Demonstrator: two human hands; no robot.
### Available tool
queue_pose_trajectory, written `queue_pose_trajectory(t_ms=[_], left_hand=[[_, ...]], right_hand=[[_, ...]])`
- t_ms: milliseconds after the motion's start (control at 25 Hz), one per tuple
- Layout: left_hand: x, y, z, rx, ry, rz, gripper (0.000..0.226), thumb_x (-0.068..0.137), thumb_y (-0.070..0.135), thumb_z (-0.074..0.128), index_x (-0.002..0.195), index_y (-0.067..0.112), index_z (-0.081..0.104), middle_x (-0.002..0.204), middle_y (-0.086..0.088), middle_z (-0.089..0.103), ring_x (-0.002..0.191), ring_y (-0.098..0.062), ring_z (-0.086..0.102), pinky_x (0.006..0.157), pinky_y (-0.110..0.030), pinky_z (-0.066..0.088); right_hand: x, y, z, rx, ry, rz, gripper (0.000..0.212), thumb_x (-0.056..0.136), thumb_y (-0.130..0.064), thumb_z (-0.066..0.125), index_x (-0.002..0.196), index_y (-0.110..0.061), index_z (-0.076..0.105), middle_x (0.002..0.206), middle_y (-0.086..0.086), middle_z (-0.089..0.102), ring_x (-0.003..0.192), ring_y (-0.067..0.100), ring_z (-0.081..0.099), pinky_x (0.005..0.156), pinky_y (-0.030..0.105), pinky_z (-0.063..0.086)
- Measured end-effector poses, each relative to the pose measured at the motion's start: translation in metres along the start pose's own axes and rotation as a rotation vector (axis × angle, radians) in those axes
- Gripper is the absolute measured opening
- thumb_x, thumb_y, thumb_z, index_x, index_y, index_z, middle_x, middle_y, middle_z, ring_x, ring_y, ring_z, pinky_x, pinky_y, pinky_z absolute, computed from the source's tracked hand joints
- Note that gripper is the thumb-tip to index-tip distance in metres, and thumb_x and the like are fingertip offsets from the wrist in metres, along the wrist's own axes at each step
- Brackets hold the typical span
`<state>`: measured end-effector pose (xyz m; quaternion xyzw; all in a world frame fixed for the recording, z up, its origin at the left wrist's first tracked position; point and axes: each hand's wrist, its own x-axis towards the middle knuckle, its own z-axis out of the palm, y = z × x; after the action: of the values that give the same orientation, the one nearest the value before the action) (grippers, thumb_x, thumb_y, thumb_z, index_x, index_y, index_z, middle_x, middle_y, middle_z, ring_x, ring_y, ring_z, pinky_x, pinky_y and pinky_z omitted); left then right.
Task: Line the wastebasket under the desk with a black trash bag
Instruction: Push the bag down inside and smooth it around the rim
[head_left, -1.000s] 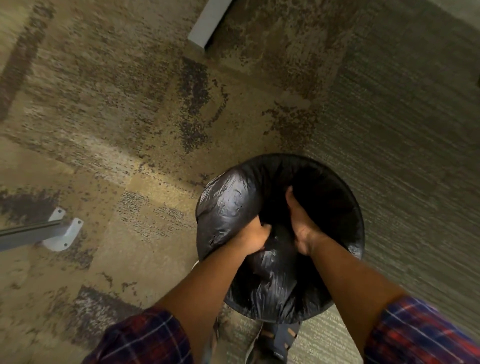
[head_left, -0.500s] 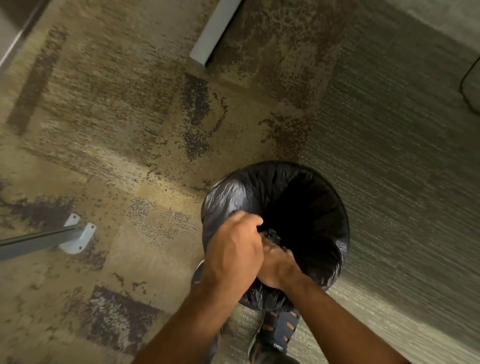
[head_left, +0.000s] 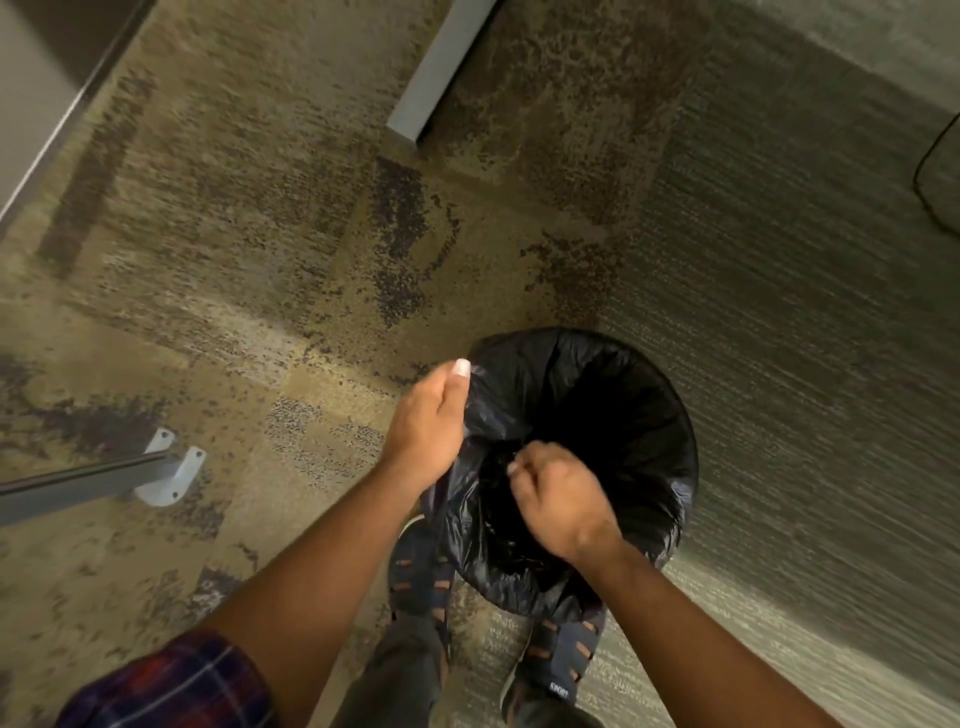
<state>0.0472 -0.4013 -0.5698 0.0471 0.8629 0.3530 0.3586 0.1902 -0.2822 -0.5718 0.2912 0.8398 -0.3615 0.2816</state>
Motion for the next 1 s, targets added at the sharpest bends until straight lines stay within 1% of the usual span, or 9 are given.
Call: queue_pose_trajectory(t_ms=[40, 120, 240, 360, 440, 520, 720, 880, 1000], left_hand=[[0.004, 0.0, 0.001, -0.098, -0.022, -0.082, 0.063, 0.112, 0.053, 0.032, 0.114, 0.007, 0.076, 0.108, -0.014, 0.079, 0.106, -0.03, 0.073, 0.093, -0.042, 0.054], [0.014, -0.002, 0.0, -0.302, -0.063, -0.292, 0.065, 0.108, 0.061, 0.037, 0.103, 0.013, 0.081, 0.102, -0.005, 0.082, 0.094, -0.018, 0.076, 0.088, -0.036, 0.055], [0.02, -0.005, -0.005, -0.676, -0.134, -0.483, 0.041, 0.107, 0.043, 0.057, 0.095, 0.013, 0.081, 0.105, -0.02, 0.084, 0.075, -0.02, 0.081, 0.075, -0.033, 0.062], [0.021, -0.01, -0.015, -0.877, -0.234, -0.478, 0.032, 0.104, 0.036, 0.065, 0.107, 0.008, 0.081, 0.115, -0.026, 0.081, 0.085, -0.028, 0.081, 0.077, -0.035, 0.067], [0.026, -0.009, -0.021, -0.89, -0.293, -0.445, 0.028, 0.101, 0.033, 0.07, 0.105, 0.007, 0.08, 0.103, -0.021, 0.083, 0.089, -0.03, 0.079, 0.079, -0.036, 0.067], [0.036, -0.008, -0.021, -0.843, -0.237, -0.414, 0.019, 0.099, 0.025, 0.074, 0.092, 0.008, 0.078, 0.091, -0.017, 0.081, 0.076, -0.025, 0.078, 0.07, -0.032, 0.066], [0.051, -0.015, -0.014, -0.736, -0.148, -0.392, 0.024, 0.098, 0.03, 0.076, 0.079, 0.015, 0.076, 0.076, -0.01, 0.081, 0.062, -0.018, 0.075, 0.06, -0.028, 0.063], [0.048, -0.031, -0.014, -0.747, -0.194, -0.395, 0.027, 0.096, 0.039, 0.077, 0.08, 0.018, 0.084, 0.084, -0.01, 0.084, 0.066, -0.017, 0.078, 0.058, -0.027, 0.063], [0.043, -0.036, -0.01, -0.768, -0.185, -0.389, 0.028, 0.096, 0.041, 0.076, 0.086, 0.017, 0.085, 0.091, -0.014, 0.085, 0.07, -0.019, 0.079, 0.061, -0.028, 0.064]], right_hand=[[0.005, -0.002, -0.008, 0.073, 0.156, -0.036, 0.037, 0.098, -0.041, 0.046, 0.112, -0.017, 0.069, 0.112, 0.012, 0.073, 0.109, 0.034, 0.069, 0.096, 0.044, 0.055], [0.026, -0.009, -0.027, 0.133, 0.217, -0.088, 0.041, 0.098, -0.038, 0.048, 0.125, -0.016, 0.069, 0.123, 0.012, 0.073, 0.117, 0.031, 0.068, 0.103, 0.042, 0.053], [0.061, -0.025, -0.044, 0.088, -0.038, -0.086, 0.049, 0.105, -0.035, 0.053, 0.15, -0.014, 0.056, 0.154, 0.011, 0.058, 0.144, 0.028, 0.052, 0.122, 0.041, 0.039], [0.068, -0.026, -0.042, 0.089, -0.109, -0.021, 0.047, 0.105, -0.035, 0.052, 0.148, -0.014, 0.059, 0.153, 0.008, 0.061, 0.144, 0.027, 0.053, 0.122, 0.04, 0.04], [0.055, -0.018, -0.034, 0.148, -0.045, -0.015, 0.045, 0.105, -0.032, 0.053, 0.144, -0.014, 0.062, 0.148, 0.009, 0.065, 0.14, 0.026, 0.057, 0.121, 0.039, 0.042], [0.046, -0.012, -0.028, 0.184, -0.041, -0.028, 0.048, 0.104, -0.033, 0.054, 0.148, -0.015, 0.058, 0.15, 0.008, 0.064, 0.141, 0.025, 0.057, 0.122, 0.04, 0.041], [0.051, -0.006, -0.016, 0.193, -0.177, -0.08, 0.063, 0.103, -0.046, 0.053, 0.162, -0.027, 0.038, 0.166, 0.003, 0.046, 0.154, 0.021, 0.041, 0.129, 0.041, 0.03], [0.04, 0.001, 0.008, 0.199, -0.019, -0.061, 0.082, 0.096, -0.066, 0.041, 0.166, -0.025, 0.026, 0.17, 0.003, 0.038, 0.157, 0.021, 0.034, 0.129, 0.046, 0.029], [0.022, 0.008, 0.039, 0.382, -0.256, 0.069, 0.092, 0.089, -0.082, 0.037, 0.165, -0.031, 0.028, 0.171, 0.0, 0.035, 0.159, 0.017, 0.03, 0.129, 0.03, 0.019]])
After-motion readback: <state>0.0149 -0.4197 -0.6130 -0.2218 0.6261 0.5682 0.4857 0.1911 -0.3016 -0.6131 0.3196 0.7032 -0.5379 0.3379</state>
